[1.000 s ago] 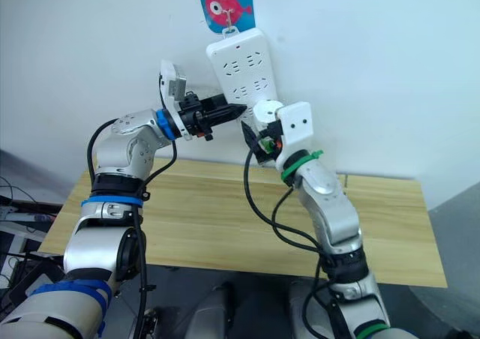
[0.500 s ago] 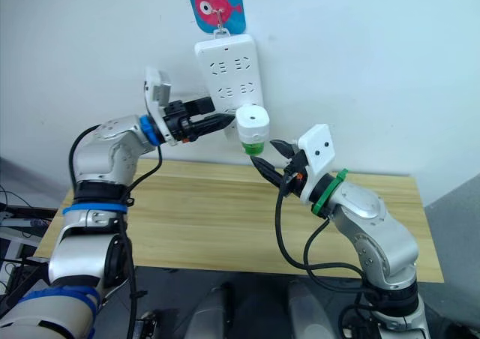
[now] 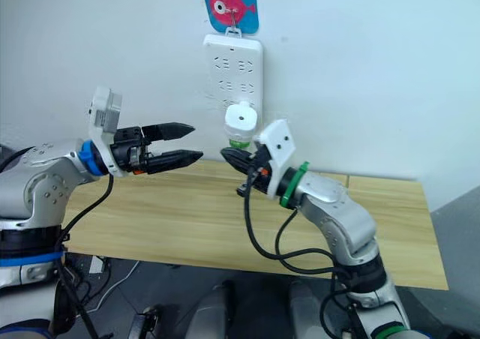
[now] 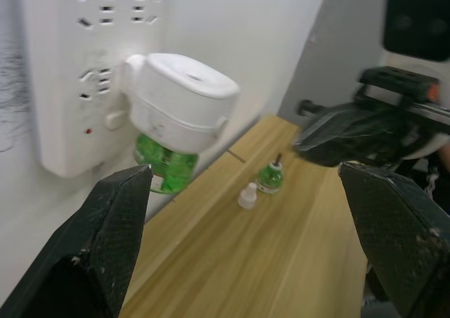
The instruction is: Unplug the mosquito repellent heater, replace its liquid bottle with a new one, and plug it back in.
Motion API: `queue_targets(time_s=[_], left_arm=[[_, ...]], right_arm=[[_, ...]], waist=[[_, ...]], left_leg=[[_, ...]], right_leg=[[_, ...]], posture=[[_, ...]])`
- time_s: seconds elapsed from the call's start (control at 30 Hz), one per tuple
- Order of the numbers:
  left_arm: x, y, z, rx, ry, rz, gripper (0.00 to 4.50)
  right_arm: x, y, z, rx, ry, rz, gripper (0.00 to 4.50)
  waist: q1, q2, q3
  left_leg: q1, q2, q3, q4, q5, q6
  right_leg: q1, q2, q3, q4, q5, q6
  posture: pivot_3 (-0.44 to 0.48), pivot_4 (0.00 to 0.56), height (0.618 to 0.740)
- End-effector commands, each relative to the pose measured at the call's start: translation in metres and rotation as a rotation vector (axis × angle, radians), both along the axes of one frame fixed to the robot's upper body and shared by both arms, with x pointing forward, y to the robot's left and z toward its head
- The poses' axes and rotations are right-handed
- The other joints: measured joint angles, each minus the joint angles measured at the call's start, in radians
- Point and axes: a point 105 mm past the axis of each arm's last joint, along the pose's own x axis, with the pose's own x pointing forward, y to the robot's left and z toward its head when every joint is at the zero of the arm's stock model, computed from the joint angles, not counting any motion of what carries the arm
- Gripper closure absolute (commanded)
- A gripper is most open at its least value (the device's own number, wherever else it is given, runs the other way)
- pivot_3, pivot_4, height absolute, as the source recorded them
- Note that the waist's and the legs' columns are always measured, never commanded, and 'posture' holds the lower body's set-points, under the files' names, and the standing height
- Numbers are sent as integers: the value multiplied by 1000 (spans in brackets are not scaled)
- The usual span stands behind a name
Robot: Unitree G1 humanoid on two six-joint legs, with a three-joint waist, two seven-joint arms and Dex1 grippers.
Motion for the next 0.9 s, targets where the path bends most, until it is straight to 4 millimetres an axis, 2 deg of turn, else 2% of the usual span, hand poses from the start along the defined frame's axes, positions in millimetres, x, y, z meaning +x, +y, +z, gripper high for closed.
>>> queue_targets(time_s=[0.03,0.33,0.9], left_arm=[[-8,-1,12,5,-58,7,0],[-5,5,15,6,-65,45,0],[1,7,16,13,-81,61,0]], right_arm=[[4,3,11,21,-61,-30,4473],[23,-7,11,22,-78,-140,4473],[36,-20,8,31,-58,-229,4473]], waist=[[10,0,0],[25,0,0],[26,0,0]], left_leg=[[0,0,0,0,0,0],[0,0,0,-1,0,-1],[0,0,0,0,0,-1]], right_leg=[[0,0,0,0,0,0],[-1,0,0,0,1,-1],[-1,0,0,0,0,-1]], posture=[[40,215,740],[46,227,740],[36,238,740]])
